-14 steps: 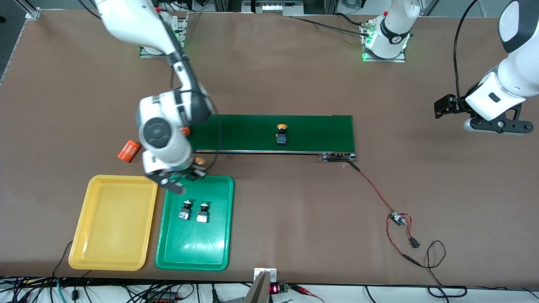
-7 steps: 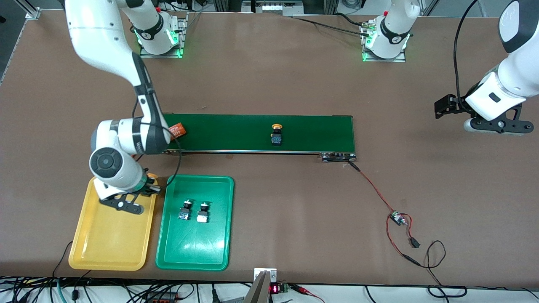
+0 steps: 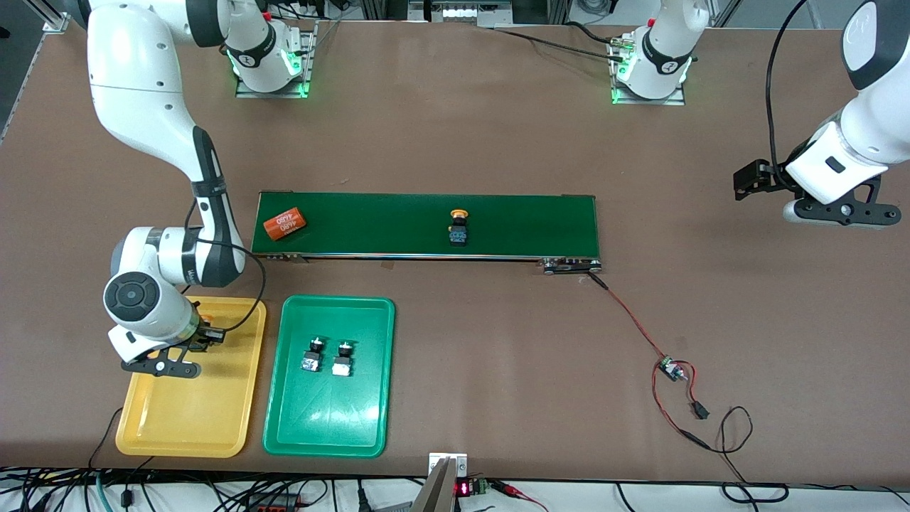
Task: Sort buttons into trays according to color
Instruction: 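Carry the orange-cap button over the yellow tray with the right gripper, then lower the button into the yellow tray and open the right gripper, then return the right gripper to the belt and grasp the second orange-cap button, then carry the orange-cap button over the yellow tray with the right gripper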
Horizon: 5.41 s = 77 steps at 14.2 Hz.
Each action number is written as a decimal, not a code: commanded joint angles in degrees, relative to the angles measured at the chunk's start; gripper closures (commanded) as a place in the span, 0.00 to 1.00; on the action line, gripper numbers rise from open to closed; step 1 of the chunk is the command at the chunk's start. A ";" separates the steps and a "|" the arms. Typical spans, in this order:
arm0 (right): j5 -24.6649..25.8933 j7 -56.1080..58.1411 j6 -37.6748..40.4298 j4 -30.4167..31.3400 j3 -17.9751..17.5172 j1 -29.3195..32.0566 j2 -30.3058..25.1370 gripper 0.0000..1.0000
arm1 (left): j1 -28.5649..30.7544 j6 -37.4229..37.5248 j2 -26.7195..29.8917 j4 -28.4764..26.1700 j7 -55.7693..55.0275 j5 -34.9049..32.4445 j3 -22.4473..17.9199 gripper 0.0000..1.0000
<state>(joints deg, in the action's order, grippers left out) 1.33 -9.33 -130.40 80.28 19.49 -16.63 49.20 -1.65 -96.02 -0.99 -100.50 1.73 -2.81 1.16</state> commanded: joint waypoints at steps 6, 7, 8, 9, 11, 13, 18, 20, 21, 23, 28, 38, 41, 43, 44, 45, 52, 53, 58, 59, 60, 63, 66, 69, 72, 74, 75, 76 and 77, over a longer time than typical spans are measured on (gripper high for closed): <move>-0.01 6.78 -0.47 -1.62 -1.04 4.85 1.69 0.70 | 0.24 0.66 -1.03 2.06 0.38 0.34 0.07 0.00; -2.27 6.26 -0.55 -1.62 -1.04 4.67 1.52 0.01 | 0.15 0.66 -1.03 2.06 0.38 0.34 0.07 0.00; -6.38 6.95 -0.12 -1.70 -1.04 4.58 1.17 0.00 | 0.15 0.66 -1.03 2.06 0.38 0.34 0.07 0.00; -8.16 7.13 0.06 -1.70 -0.95 4.32 0.55 0.00 | 0.15 0.66 -1.03 2.06 0.38 0.34 0.07 0.00; -8.53 7.04 1.98 -1.70 -1.04 3.36 -1.81 0.00 | 0.15 0.66 -1.03 2.06 0.38 0.26 0.07 0.00; -8.71 6.96 7.15 -1.79 -1.04 1.78 -5.58 0.00 | 0.15 0.66 -1.11 2.06 0.38 0.34 0.07 0.00; -10.29 5.90 22.00 -1.62 -1.04 -5.33 -14.12 0.00 | 0.24 0.66 -1.11 2.06 0.38 0.26 0.07 0.00; -10.29 2.06 26.59 -1.09 -1.04 -9.20 -16.23 0.00 | 0.24 0.66 -1.11 2.06 0.38 0.17 0.07 0.00; -10.29 -1.01 27.47 -0.22 -1.04 -11.65 -17.28 0.00 | 0.24 0.66 -1.11 2.06 0.38 0.26 0.07 0.00; -10.38 -6.82 27.48 0.75 -1.04 -16.05 -18.17 0.00 | 0.24 0.66 -1.11 2.06 0.38 0.17 0.07 0.00; -14.95 -10.97 27.48 4.09 -1.04 -22.48 -18.61 0.00 | 0.15 0.66 -1.12 2.06 0.38 0.17 0.07 0.00; -14.95 -17.83 22.05 9.89 -1.04 -33.47 -18.00 0.00 | -0.20 0.83 -1.11 2.15 0.21 0.26 0.25 0.00; -14.95 -17.83 19.31 11.21 -1.04 -34.97 -17.21 0.00 | -0.38 0.92 -1.03 2.15 0.21 0.26 0.34 0.00; -15.04 -17.74 19.13 11.30 -1.04 -34.88 -16.07 0.00 | -0.20 1.01 -1.03 2.15 0.38 0.26 0.25 0.00; -15.04 -17.83 19.22 11.30 -1.04 -34.88 -15.63 0.00 | -0.20 1.01 -1.03 2.15 0.38 0.00 0.25 0.00; -14.95 -17.83 19.13 11.30 -1.04 -35.05 -15.01 0.00 | -0.20 1.01 -1.11 2.15 0.38 -0.09 0.25 0.00; -15.04 -17.83 18.25 11.39 -1.04 -34.09 -11.94 0.05 | -0.20 1.10 -0.76 2.15 0.03 -0.45 0.34 0.00; -15.04 -17.83 18.17 11.39 -1.04 -34.00 -11.93 0.25 | -0.29 1.01 -0.76 2.15 -0.06 -0.45 0.34 0.00; -15.21 -22.23 18.69 11.04 -1.04 -34.09 -12.02 0.99 | -0.11 1.88 -0.76 2.15 -0.06 -0.36 0.34 0.00; -15.30 -22.23 18.78 10.87 -0.86 -33.83 -12.19 1.00 | -0.11 2.41 -0.76 2.15 -0.06 -0.18 0.34 0.00; -15.48 -22.49 18.87 10.69 -0.60 -33.74 -12.28 1.00 | -0.11 2.50 -0.76 2.15 0.03 -0.01 0.34 0.00; -15.65 -24.42 19.04 7.02 2.03 -32.16 -12.55 1.00 | -0.37 2.94 -1.11 1.97 0.03 -0.01 0.34 0.00; -14.08 -23.90 20.54 1.92 6.94 -29.27 -11.68 1.00 | 0.15 2.68 -1.46 2.14 0.03 -0.18 0.25 0.00; -13.90 -18.90 20.36 -3.53 7.05 -21.46 -8.34 1.00 | -0.72 3.12 -1.73 4.07 0.12 -0.45 0.43 0.00; -10.92 -12.15 16.87 -4.96 7.49 -17.92 -5.70 1.00 | -1.34 3.56 -1.64 6.35 0.03 -0.36 0.51 0.00; -10.29 -9.67 14.83 -4.96 7.05 -14.51 -4.38 1.00 | -0.73 4.08 -1.90 6.80 0.64 0.08 0.25 0.00; -10.29 -6.52 13.00 -4.96 7.05 -13.10 -3.42 1.00 | -0.47 4.26 -1.91 6.89 0.65 0.43 0.25 0.00; -10.29 -3.53 10.89 -5.04 7.05 -12.12 -2.54 1.00 | -0.55 4.35 -1.82 6.89 0.65 0.43 0.25 0.00; -10.03 -0.20 9.22 -5.04 7.22 -11.07 -1.40 1.00 | -0.73 4.70 -1.82 6.89 0.39 0.35 0.34 0.00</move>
<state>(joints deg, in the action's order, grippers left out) -9.69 -14.73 -119.11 77.53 27.15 -30.15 45.25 -2.29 -93.16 -1.62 -95.73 1.72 -2.82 1.54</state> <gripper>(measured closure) 0.581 0.000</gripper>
